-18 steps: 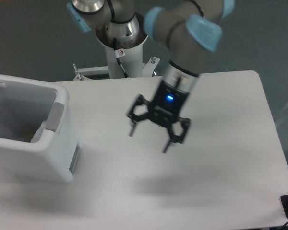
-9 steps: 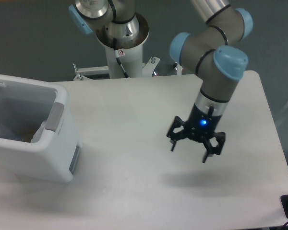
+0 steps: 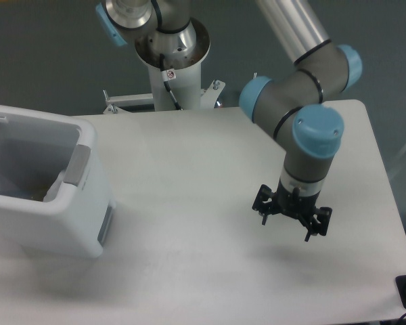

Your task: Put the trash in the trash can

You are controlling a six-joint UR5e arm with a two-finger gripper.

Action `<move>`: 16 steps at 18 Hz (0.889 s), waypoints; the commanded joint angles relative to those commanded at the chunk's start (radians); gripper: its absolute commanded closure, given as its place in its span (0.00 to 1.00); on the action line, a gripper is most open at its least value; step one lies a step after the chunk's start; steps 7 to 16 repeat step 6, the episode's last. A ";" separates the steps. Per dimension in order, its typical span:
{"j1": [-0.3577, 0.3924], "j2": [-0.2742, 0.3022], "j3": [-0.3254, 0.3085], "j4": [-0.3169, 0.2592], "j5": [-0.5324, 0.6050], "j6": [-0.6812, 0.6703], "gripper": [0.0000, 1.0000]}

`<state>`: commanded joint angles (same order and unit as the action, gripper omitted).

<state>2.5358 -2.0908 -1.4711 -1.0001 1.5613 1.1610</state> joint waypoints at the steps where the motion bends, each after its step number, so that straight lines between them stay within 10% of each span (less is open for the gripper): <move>1: -0.006 -0.002 -0.005 0.002 0.006 0.002 0.00; 16: -0.009 -0.008 -0.008 0.006 0.008 -0.007 0.00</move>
